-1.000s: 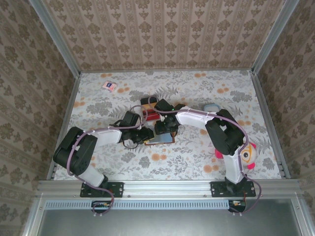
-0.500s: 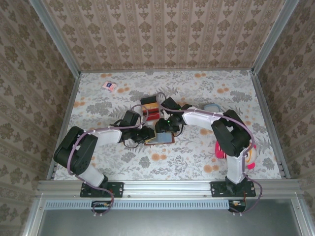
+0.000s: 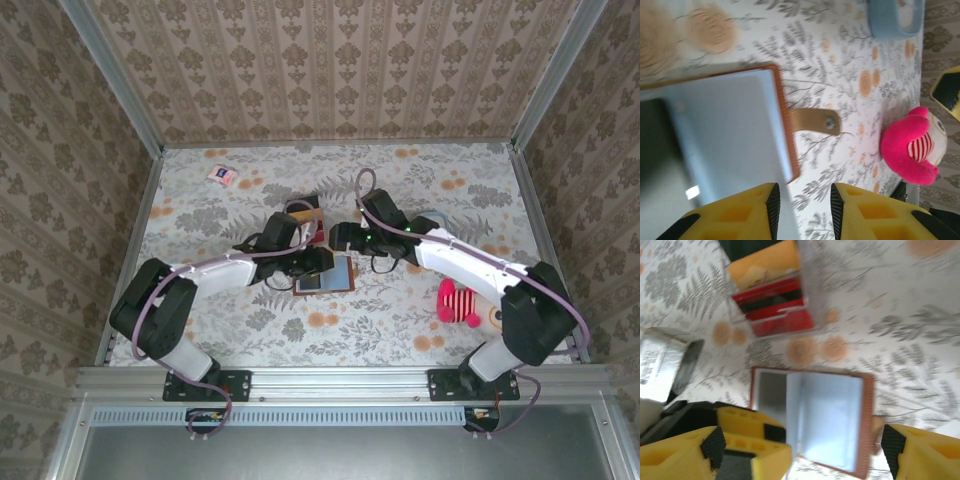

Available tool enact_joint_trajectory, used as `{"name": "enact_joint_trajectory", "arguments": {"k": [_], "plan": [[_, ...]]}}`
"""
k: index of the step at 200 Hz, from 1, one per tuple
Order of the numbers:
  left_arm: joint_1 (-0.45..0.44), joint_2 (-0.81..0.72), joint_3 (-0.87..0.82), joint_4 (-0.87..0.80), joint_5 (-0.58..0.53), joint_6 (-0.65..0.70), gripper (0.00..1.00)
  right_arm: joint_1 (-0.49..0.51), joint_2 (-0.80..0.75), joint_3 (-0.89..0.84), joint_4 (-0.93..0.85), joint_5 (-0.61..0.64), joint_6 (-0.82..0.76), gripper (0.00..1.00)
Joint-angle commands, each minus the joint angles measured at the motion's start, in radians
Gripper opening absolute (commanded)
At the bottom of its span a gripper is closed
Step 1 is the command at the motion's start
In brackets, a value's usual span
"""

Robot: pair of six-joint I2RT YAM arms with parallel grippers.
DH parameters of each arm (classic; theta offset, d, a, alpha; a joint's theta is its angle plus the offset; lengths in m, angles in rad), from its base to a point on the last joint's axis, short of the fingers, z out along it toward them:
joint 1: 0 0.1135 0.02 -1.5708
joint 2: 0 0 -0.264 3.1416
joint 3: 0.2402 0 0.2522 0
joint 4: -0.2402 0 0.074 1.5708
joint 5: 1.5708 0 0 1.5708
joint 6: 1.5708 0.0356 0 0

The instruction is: Take the credit cards out of the card holder

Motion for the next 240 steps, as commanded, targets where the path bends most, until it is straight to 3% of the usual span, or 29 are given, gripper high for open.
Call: {"name": "enact_joint_trajectory", "arguments": {"k": [1, 89, 157, 197, 240], "plan": [[-0.027, 0.065, 0.055, 0.003, -0.036, 0.005, 0.36, -0.028, -0.084, -0.066, -0.038, 0.155, 0.055, 0.88], [-0.029, 0.133, 0.093, -0.051, -0.081, 0.006, 0.42, -0.05, -0.176, -0.124, -0.031, 0.109, 0.063, 0.91], [-0.028, 0.193, 0.098, -0.075, -0.079, -0.022, 0.34, -0.05, -0.15, -0.109, -0.034, 0.084, 0.074, 0.91], [0.001, 0.074, 0.104, -0.106, -0.036, 0.004, 0.34, -0.044, -0.105, -0.09, -0.02, 0.015, 0.062, 0.88], [0.111, -0.1, 0.089, -0.313, -0.123, 0.113, 0.36, 0.021, 0.024, -0.006, 0.018, -0.149, 0.022, 0.78]]}}
